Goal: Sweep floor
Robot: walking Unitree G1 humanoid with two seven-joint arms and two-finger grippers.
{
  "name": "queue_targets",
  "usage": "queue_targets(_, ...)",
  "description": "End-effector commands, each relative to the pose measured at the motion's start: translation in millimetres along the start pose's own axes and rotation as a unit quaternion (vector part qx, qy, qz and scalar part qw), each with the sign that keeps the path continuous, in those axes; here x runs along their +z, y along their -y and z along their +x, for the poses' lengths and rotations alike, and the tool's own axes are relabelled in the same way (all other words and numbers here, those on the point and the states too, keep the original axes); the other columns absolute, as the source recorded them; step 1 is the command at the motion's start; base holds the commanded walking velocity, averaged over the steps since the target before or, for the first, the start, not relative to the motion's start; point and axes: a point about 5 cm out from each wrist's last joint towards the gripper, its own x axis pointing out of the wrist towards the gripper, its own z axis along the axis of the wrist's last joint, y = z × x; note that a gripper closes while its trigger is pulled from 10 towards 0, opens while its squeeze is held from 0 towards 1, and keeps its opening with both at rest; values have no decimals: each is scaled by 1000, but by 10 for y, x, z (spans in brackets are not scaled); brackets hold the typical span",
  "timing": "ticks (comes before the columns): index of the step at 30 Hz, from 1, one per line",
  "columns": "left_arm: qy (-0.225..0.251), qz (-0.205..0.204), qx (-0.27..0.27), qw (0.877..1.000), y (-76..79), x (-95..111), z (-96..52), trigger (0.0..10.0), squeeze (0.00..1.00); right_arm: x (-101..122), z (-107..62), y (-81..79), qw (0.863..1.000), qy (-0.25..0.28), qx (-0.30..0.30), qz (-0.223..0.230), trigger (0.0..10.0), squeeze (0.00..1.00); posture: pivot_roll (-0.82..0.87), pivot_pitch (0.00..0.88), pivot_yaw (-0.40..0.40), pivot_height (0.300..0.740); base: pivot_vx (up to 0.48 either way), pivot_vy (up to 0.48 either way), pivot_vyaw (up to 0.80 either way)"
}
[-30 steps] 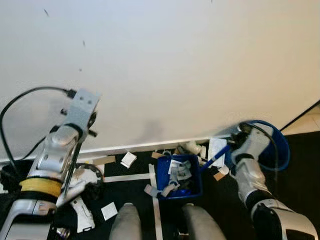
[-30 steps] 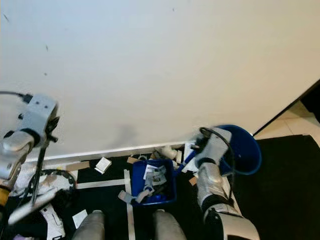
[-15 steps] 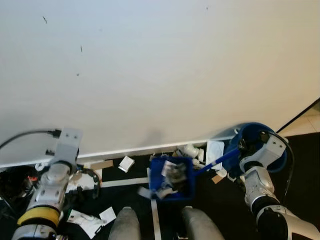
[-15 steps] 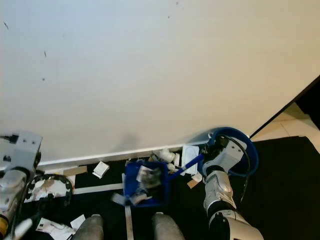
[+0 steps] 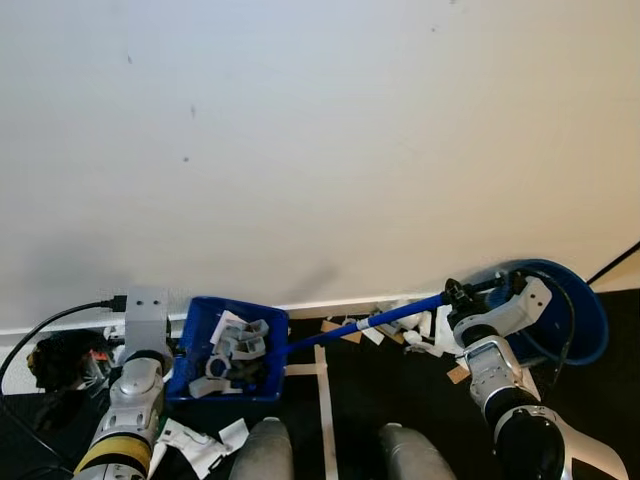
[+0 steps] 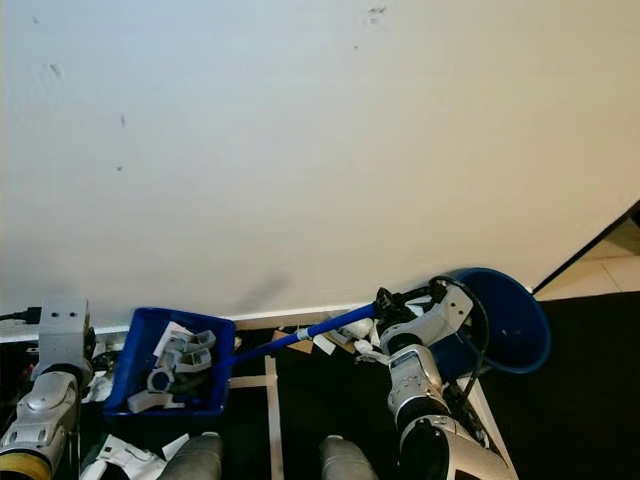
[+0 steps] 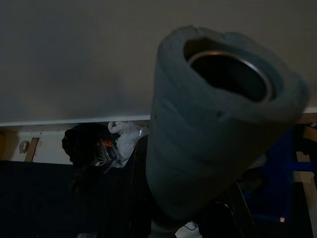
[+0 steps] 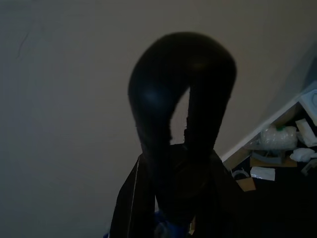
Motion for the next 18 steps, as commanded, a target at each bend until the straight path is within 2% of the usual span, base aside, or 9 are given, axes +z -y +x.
queue_targets(1,-16,-43,-6,999,112,-73,-9,10000,0,143,92,-106,997,39,10,61,10000,0,178,0,-62,740,0,0,0)
queue_targets(3,-14,-55,1,998,107,-69,2,10000,0,158,114,-108,997,35,-6,69,10000,0,175,0,-62,740,0,0,0)
queue_targets(5,-14,-60,6,998,105,-78,2,10000,0,172,121,-109,998,33,-11,58,10000,0,175,0,-63,740,0,0,0)
queue_targets(9,-12,-51,-1,999,125,-101,-1,10000,0,185,130,-156,999,23,12,-19,10000,0,176,0,-61,740,0,0,0)
queue_targets(13,-9,-52,1,999,133,-101,1,10000,0,226,139,-170,999,33,16,-31,10000,0,173,0,-59,740,0,0,0)
queue_targets(18,-14,-51,-37,998,242,-100,15,10000,0,336,188,-273,994,44,43,-94,10000,0,162,0,-47,740,0,0,0)
